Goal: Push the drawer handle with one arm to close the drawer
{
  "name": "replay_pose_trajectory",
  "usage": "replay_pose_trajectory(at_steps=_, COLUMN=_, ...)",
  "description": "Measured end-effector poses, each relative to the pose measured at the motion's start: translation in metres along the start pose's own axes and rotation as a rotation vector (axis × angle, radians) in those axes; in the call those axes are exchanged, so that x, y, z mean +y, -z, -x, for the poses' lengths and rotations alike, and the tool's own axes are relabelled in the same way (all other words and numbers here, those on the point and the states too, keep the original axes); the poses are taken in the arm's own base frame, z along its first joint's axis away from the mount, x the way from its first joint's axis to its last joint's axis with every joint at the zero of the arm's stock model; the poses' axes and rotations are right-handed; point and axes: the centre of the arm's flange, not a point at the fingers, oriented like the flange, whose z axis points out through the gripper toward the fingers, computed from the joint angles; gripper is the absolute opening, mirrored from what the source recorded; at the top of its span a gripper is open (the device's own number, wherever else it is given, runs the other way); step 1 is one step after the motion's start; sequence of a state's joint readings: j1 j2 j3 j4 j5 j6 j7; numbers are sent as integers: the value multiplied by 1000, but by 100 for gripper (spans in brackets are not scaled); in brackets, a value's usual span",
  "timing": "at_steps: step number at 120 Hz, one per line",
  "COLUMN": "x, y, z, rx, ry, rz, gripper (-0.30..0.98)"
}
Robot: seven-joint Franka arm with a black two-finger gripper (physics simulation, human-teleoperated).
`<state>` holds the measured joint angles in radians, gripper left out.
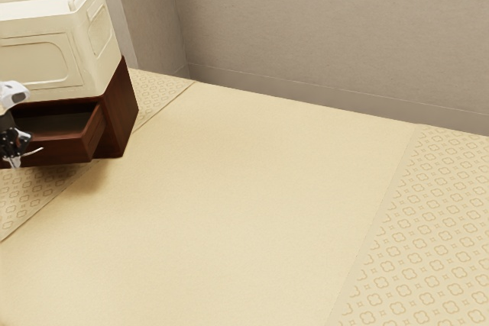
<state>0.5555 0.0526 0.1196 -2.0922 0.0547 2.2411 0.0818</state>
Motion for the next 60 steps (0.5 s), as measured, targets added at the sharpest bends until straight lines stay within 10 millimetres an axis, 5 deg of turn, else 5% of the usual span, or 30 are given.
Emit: replay_pose_trajectory(at_steps=60, x=2, y=-9, z=-28, rx=9, ry=-49, rz=-12, gripper=-10)
